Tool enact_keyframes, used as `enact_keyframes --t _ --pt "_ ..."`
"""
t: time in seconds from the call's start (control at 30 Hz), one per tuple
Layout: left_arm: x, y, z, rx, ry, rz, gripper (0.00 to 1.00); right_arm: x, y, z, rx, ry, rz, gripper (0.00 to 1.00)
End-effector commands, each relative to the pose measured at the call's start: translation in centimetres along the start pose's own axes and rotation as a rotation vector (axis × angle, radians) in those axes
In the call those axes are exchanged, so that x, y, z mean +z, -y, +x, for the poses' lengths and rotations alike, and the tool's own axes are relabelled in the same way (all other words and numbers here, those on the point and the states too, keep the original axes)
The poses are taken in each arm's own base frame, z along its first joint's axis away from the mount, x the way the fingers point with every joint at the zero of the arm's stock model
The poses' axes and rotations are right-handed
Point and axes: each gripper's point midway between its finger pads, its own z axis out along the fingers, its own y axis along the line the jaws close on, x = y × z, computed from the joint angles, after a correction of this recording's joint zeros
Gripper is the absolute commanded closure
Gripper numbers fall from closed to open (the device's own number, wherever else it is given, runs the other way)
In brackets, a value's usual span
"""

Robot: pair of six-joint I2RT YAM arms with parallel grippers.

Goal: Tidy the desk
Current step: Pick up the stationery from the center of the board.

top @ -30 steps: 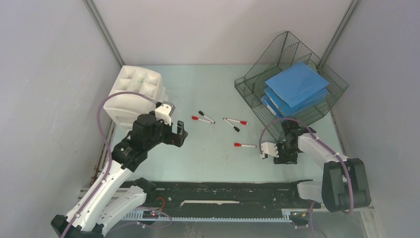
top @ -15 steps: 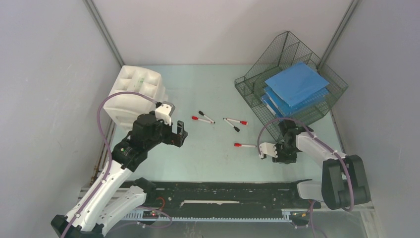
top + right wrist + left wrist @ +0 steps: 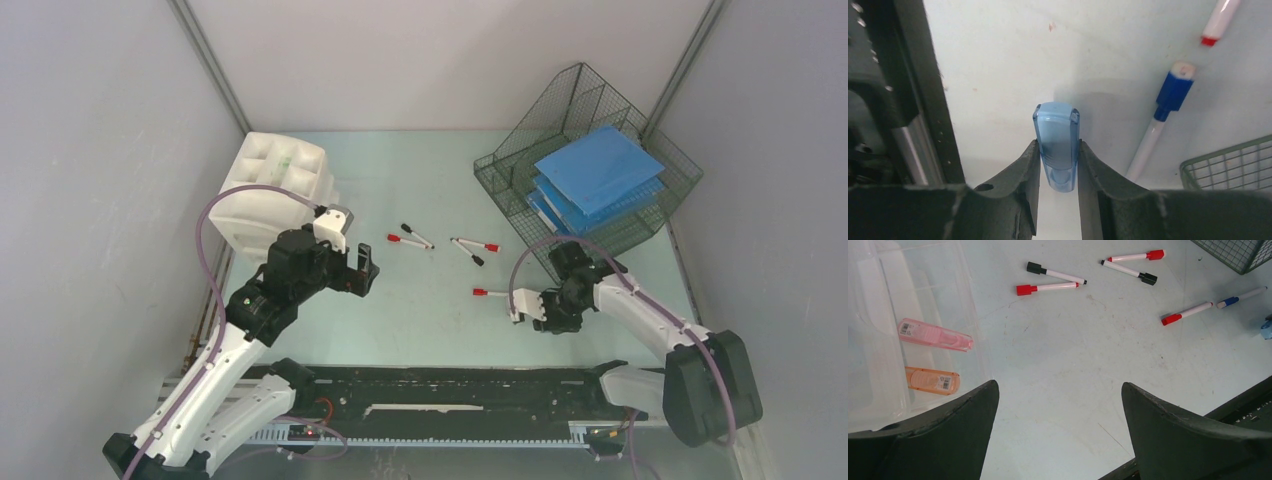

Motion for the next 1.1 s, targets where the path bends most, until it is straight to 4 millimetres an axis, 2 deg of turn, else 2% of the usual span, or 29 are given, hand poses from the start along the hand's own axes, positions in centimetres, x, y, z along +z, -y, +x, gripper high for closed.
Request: enact_keyframes --t 0.0,0.23,0.3,0.43,0.63,0.7,0.8,0.93,1.07 --pt "-0.1 -0.2 -0.3 0.013 0.014 -0.002 0.0 -2.1 0.5 -4.2 0.023 0.136 0.012 1.0" --pt "-0.4 0.2 -0.9 -0.017 0.05 0.023 0.0 -5.8 1.3 -10.4 0.136 0.294 -0.056 1.0" --pt "-0.3 0.8 -1.0 -0.019 0.054 0.062 0.0 -6.7 1.6 -12.1 0.167 0.356 -0.081 1.0" --pt "-0.2 3.2 -1.8 -0.063 0.051 0.187 0.0 -8.9 1.8 -15.8 0.213 0.508 -0.129 1.0" --pt "0.2 7.1 -3.2 -0.242 0.068 0.39 0.0 -13.0 1.5 -19.6 0.279 0.724 -0.207 1.0" --pt "0.1 8.6 -3.9 -0.311 0.105 0.478 0.0 -14.3 1.4 -20.4 0.312 0.802 -0.244 1.0" --pt "0.1 10.3 -4.5 -0.395 0.198 0.566 0.0 -15.6 1.5 -20.5 0.373 0.877 -0.286 1.0" --pt "-0.2 12.1 -5.5 -0.428 0.334 0.597 0.0 -17.0 1.7 -20.3 0.434 0.979 -0.335 1.0" --pt "0.0 14.0 -6.0 -0.43 0.415 0.599 0.0 -17.4 2.3 -20.1 0.528 1.026 -0.38 1.0"
